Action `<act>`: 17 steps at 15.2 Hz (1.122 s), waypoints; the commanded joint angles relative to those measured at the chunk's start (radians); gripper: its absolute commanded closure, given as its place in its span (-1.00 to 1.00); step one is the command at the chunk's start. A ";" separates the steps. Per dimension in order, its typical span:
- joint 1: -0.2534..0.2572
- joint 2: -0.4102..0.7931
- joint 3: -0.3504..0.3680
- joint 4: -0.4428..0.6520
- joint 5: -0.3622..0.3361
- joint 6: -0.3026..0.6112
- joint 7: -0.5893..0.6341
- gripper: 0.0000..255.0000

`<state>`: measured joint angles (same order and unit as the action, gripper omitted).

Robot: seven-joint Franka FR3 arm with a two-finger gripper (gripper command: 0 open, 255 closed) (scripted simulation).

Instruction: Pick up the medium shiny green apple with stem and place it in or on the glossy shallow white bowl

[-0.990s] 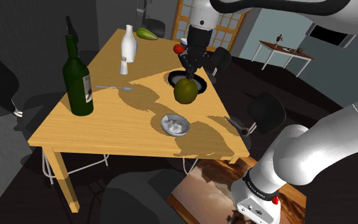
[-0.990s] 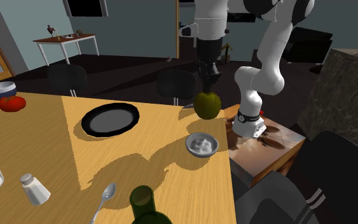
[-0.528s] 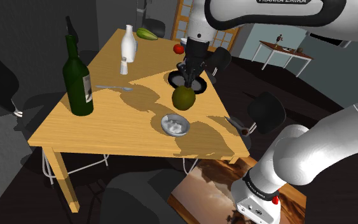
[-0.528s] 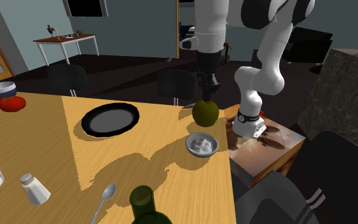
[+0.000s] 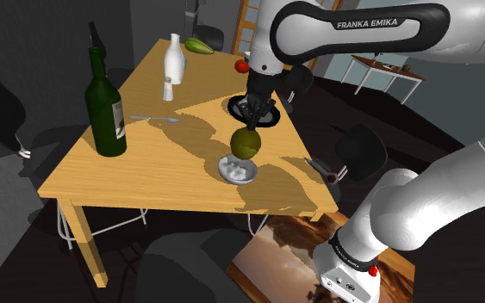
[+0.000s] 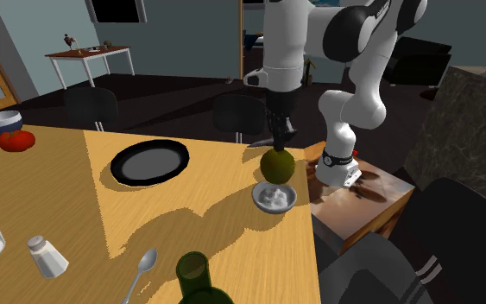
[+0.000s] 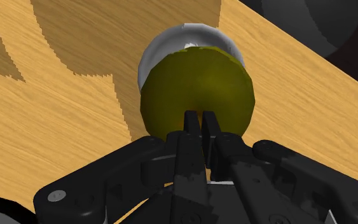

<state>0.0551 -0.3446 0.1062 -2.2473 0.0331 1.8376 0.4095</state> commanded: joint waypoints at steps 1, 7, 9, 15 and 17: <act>0.000 0.004 0.000 -0.023 0.000 0.028 0.000 1.00; 0.000 0.023 0.003 -0.087 0.000 0.111 0.001 1.00; 0.001 0.032 0.004 -0.108 0.000 0.141 0.001 1.00; 0.001 0.032 0.004 -0.108 0.000 0.141 0.001 1.00; 0.001 0.032 0.004 -0.108 0.000 0.141 0.001 1.00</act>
<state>0.0556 -0.3124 0.1102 -2.3558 0.0331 1.9789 0.4108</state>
